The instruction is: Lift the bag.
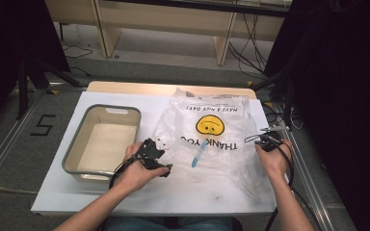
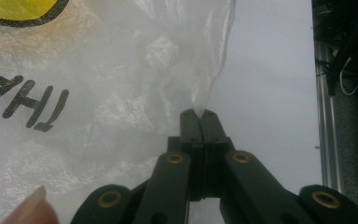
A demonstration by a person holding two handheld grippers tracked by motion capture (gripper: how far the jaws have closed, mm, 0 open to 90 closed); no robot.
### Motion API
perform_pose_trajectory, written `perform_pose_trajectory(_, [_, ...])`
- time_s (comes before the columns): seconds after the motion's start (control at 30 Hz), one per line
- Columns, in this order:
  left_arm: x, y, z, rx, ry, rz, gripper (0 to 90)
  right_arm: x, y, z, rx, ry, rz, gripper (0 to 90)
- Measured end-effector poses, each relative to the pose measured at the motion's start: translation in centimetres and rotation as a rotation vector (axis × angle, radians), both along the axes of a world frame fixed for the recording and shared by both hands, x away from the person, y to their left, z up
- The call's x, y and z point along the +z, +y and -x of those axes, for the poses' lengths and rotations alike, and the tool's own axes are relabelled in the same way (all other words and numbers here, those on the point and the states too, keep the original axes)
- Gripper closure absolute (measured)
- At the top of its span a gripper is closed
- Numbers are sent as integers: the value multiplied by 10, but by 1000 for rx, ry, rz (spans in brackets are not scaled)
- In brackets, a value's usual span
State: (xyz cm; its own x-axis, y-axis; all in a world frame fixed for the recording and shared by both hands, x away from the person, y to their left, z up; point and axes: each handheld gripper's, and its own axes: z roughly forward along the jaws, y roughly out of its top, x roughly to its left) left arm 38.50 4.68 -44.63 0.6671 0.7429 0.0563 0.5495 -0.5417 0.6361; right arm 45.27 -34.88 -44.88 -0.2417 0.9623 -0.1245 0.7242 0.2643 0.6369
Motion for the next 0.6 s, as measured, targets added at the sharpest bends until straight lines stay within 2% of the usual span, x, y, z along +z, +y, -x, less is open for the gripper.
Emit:
perform_pose_trajectory(0.17, [-6,-1,2,1,52,-46,269,-2,0,-1,19,-14,-1,895])
perform_pose_trajectory(0.4, [-15,0,4,0,108,-78,353,12,3,14,46,-73,6,628])
perform_pose_trajectory(0.53, [-17,0,6,-8,115,-77,387,25,2,33,98,-123,-65,517])
perform_pose_trajectory(0.6, [-17,0,8,-13,119,-79,392,31,2,45,118,-141,-83,480])
